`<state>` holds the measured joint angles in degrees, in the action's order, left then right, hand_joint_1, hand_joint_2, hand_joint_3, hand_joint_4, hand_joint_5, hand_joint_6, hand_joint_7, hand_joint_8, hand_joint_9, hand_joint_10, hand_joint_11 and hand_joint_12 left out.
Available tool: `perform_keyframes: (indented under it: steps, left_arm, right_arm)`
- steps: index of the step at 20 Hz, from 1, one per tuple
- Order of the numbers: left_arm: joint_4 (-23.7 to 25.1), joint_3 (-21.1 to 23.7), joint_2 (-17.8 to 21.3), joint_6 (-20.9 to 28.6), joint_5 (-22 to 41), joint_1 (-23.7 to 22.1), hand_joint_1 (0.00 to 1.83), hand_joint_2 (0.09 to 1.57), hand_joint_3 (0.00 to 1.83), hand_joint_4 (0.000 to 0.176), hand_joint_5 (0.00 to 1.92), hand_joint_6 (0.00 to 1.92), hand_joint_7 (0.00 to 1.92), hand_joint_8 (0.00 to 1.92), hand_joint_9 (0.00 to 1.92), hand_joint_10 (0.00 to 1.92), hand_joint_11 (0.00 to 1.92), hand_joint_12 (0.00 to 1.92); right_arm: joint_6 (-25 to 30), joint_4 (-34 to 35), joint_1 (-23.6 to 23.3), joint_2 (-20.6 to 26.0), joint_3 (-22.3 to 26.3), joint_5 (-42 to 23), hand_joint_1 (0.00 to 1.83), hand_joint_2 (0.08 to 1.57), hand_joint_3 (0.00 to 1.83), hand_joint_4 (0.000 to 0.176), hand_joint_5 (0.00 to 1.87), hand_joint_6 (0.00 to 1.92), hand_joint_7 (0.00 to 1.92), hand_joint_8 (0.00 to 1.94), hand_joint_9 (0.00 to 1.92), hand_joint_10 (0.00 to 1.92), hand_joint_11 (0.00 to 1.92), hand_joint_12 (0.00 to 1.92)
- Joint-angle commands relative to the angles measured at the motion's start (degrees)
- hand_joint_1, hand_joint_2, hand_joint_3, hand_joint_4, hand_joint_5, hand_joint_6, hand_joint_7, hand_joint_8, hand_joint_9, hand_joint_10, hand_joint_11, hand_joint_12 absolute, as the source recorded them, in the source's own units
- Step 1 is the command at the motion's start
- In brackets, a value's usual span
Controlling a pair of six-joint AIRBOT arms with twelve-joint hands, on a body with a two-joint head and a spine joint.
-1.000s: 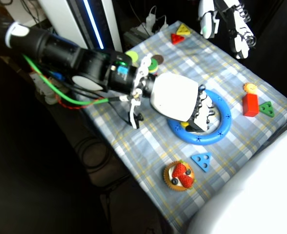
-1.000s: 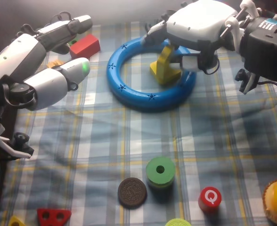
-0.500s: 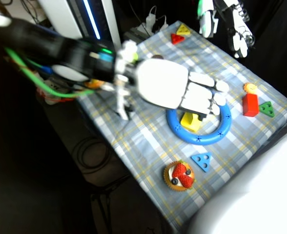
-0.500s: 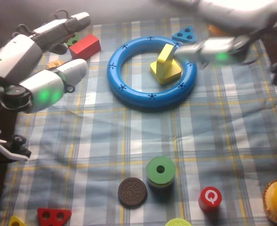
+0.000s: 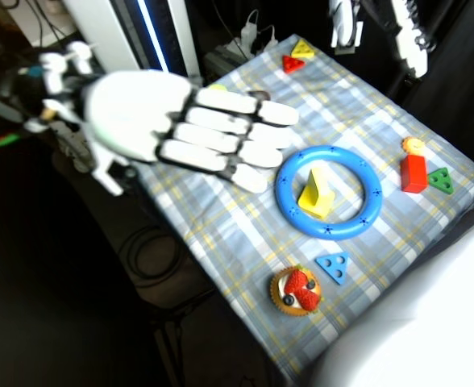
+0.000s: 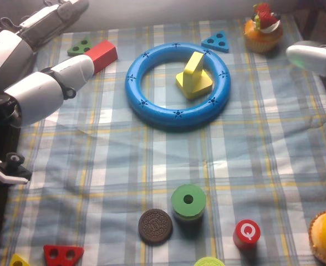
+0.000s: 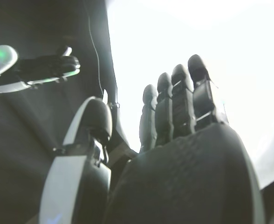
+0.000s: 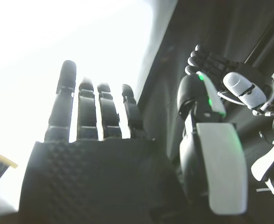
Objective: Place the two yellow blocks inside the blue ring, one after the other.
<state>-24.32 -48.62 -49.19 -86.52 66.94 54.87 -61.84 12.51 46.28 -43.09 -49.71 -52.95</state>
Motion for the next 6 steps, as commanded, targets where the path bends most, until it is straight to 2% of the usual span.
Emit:
perform_keyframes:
  steps: [1,2,3,4,5,6]
  left_arm:
    - [1.7,-0.3,0.3,1.1,7.2,-0.4,0.54,1.41,0.0,0.024,0.21,0.0,0.21,0.0,0.15,0.01,0.0,0.4]
    - [2.0,-0.9,0.3,2.9,7.2,-0.4,0.53,1.41,0.0,0.024,0.21,0.0,0.21,0.0,0.15,0.01,0.0,0.4]
    - [2.2,-1.6,0.3,5.2,7.2,-0.4,0.55,1.41,0.0,0.036,0.18,0.0,0.19,0.0,0.13,0.0,0.0,0.38]
    - [2.4,-2.4,0.3,7.5,7.2,-0.4,0.59,1.42,0.0,0.023,0.15,0.0,0.14,0.0,0.09,0.0,0.0,0.26]
    - [2.6,-3.1,0.3,9.6,7.3,-0.4,0.61,1.42,0.0,0.023,0.15,0.0,0.14,0.0,0.09,0.0,0.0,0.23]
    - [2.8,-3.6,0.3,11.4,7.5,-0.3,0.48,1.4,0.0,0.065,0.13,0.0,0.1,0.0,0.04,0.0,0.0,0.21]
  right_arm:
    - [0.2,0.0,0.4,0.5,0.6,-9.2,0.4,1.28,0.0,0.057,0.0,0.0,0.0,0.0,0.02,0.0,0.0,0.55]
    - [0.2,0.8,2.3,1.1,1.3,-11.2,0.4,1.28,0.0,0.057,0.0,0.0,0.0,0.0,0.02,0.0,0.0,0.55]
    - [0.2,2.0,4.3,1.5,2.0,-13.6,0.41,1.27,0.0,0.062,0.0,0.0,0.0,0.0,0.0,0.0,0.0,0.22]
    - [0.2,3.3,6.3,1.6,2.4,-15.8,0.32,1.23,0.0,0.113,0.0,0.0,0.0,0.0,0.0,0.0,0.0,0.21]
    - [0.2,4.4,7.9,1.7,2.8,-18.0,0.36,1.25,0.0,0.102,0.0,0.0,0.0,0.0,0.0,0.0,0.0,0.04]
    - [0.2,5.4,9.1,1.9,3.2,-19.9,0.44,1.26,0.0,0.046,0.0,0.0,0.0,0.0,0.0,0.0,0.0,0.01]
